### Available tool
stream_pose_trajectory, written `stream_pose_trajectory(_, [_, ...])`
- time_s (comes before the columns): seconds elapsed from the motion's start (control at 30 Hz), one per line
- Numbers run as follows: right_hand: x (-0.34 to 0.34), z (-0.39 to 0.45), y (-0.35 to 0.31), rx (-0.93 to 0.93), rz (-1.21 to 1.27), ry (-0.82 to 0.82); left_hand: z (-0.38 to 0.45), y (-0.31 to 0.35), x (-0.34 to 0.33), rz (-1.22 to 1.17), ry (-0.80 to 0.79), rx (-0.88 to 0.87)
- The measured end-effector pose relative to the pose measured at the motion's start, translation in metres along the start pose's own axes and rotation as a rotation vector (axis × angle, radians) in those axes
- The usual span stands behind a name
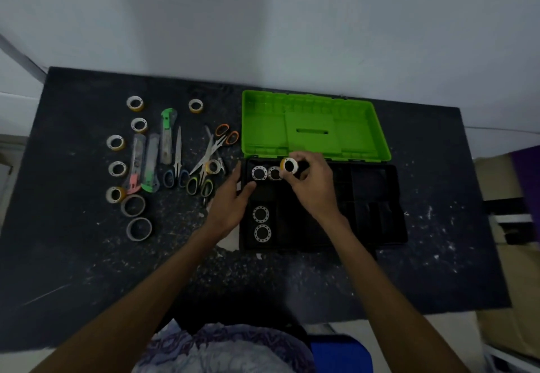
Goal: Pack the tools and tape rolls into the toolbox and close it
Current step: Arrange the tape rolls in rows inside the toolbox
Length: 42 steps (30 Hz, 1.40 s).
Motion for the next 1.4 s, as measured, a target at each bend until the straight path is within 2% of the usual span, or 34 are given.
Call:
stream_pose_trajectory(0.1, [0.001,-0.004,0.001,0.002,-0.046,-0.001,-0.001,0.003,-0.001,-0.024,-0.010,0.004])
stream_pose_trajectory(0.47, [0.008,-0.001,-0.011,-0.202,-0.116,-0.041,-0.005,0.009,0.000,-0.047,-0.014,0.034])
stream_pose_trajectory(0.67, [0.005,-0.006,-0.017,-0.146,-0.218,-0.042,-0.001,0.006,0.002,-0.037,-0.015,0.052])
stream_pose_trajectory(0.9, [0.004,-0.006,-0.024,-0.198,-0.465,-0.125,-0.003,0.008,0.000,-0.042,-0.013,0.060])
stream_pose_trajectory(1.1, [0.002,0.001,-0.033,-0.214,-0.501,-0.182,-0.003,0.007,0.002,-0.025,-0.006,0.040])
stream_pose_trajectory(1.4, [0.001,0.001,-0.037,-0.196,-0.581,-0.104,-0.002,0.003,0.004,-0.009,-0.010,0.020])
Point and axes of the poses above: each hand's wrist, its own z-axis towards the middle knuckle, its own x-axis out of the back of the hand, y = z × x, the point moved 2 cm from there along z, towards the middle knuckle, and after that the axes turned 6 degrees about x, right-handed, at the moved point
